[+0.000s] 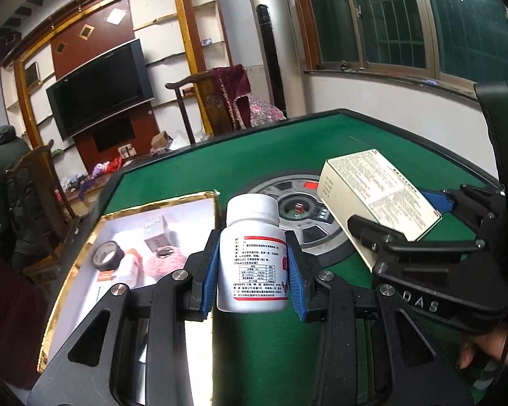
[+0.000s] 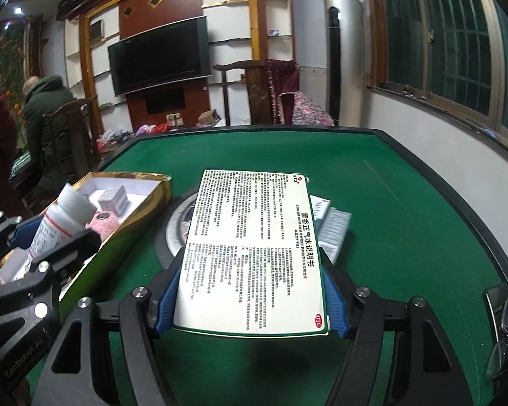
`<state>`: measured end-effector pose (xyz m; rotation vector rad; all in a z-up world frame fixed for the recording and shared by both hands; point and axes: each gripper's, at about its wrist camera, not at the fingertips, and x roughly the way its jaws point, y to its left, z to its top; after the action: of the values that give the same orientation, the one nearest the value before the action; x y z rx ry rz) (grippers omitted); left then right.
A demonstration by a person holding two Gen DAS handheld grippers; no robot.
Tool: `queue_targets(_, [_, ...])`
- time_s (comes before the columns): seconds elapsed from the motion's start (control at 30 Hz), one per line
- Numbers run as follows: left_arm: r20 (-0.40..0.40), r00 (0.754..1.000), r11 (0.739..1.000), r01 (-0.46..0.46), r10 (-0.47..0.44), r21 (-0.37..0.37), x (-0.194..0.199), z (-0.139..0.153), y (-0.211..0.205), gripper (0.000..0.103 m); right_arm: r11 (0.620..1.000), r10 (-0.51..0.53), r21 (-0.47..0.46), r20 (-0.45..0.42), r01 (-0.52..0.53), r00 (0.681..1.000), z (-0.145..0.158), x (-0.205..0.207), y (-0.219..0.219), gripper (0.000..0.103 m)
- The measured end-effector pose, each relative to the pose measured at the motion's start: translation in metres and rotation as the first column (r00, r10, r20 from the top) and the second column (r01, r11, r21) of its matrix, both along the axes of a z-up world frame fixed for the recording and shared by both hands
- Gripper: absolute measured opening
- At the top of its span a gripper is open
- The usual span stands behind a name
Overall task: Organize objects
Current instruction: 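Carry the red-label bottle and the cream box toward the tray with both tools, then lower the bottle and the cream box into the tray and open both tools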
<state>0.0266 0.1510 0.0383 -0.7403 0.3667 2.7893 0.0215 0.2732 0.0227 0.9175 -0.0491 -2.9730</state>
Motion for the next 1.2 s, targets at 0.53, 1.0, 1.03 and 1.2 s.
queue_targets(0.53, [-0.039, 0.995, 0.995, -0.092, 0.093, 0.03, 0.004, 0.007, -0.048, 0.035, 0.996, 0.093, 0.018, -0.012, -0.093, 0.996, 0.011, -0.001, -0.055, 0.07])
queue_targets(1.0, [-0.045, 0.985, 0.985, -0.163, 0.165, 0.049, 0.002, 0.01, -0.087, 0.035, 0.987, 0.153, 0.043, -0.011, -0.152, 0.988, 0.023, -0.019, -0.097, 0.07])
queue_targets(1.03, [-0.047, 0.984, 0.985, -0.167, 0.169, 0.05, 0.002, 0.01, -0.09, 0.035, 0.987, 0.156, 0.043, -0.01, -0.156, 0.988, 0.023, -0.02, -0.099, 0.07])
queue_targets(1.2, [-0.036, 0.982, 0.981, -0.183, 0.186, 0.065, 0.001, 0.011, -0.104, 0.035, 0.984, 0.173, 0.054, -0.011, -0.172, 0.985, 0.025, -0.021, -0.113, 0.07])
